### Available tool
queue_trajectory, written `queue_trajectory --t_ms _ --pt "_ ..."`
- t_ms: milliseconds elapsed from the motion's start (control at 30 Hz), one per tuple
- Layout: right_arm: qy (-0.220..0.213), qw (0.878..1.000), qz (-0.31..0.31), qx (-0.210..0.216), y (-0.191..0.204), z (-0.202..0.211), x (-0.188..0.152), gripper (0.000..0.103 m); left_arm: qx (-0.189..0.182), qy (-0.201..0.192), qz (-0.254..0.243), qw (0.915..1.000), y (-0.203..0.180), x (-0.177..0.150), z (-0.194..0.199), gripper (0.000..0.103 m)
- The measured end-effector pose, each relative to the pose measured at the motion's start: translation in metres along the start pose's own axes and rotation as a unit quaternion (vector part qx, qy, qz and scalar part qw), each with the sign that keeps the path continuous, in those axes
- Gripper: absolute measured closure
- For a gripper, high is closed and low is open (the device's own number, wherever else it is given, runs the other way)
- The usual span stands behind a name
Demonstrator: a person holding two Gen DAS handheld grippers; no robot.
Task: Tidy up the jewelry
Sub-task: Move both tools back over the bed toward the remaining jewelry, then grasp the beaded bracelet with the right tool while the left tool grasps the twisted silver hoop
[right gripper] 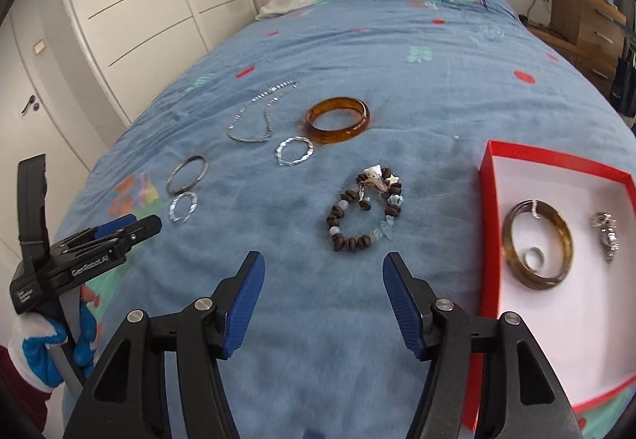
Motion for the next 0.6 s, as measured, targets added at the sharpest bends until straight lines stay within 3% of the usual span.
queue_trajectory --t_ms 333,600 --pt "0.015 0.999 -0.038 -0.017 -0.019 -0.044 0.006 0.038 0.008 0.017 -0.016 0.9997 -0.006 0.007 -0.044 0.043" --pt "0.008 0.998 -0.054 -0.015 -0.024 -0.064 0.023 0.039 0.017 0.011 -0.016 0.9997 -0.008 0.011 -0.053 0.044"
Point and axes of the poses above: each gripper's, at about its wrist camera, not at the fingertips, and z roughly against the way its jaws point, y to its left, x to its top, the point moved 7 cm from there along -z, roughly the way its jaws point, and after that the axes turned 1 degree about -z, right-handed, at the moved point
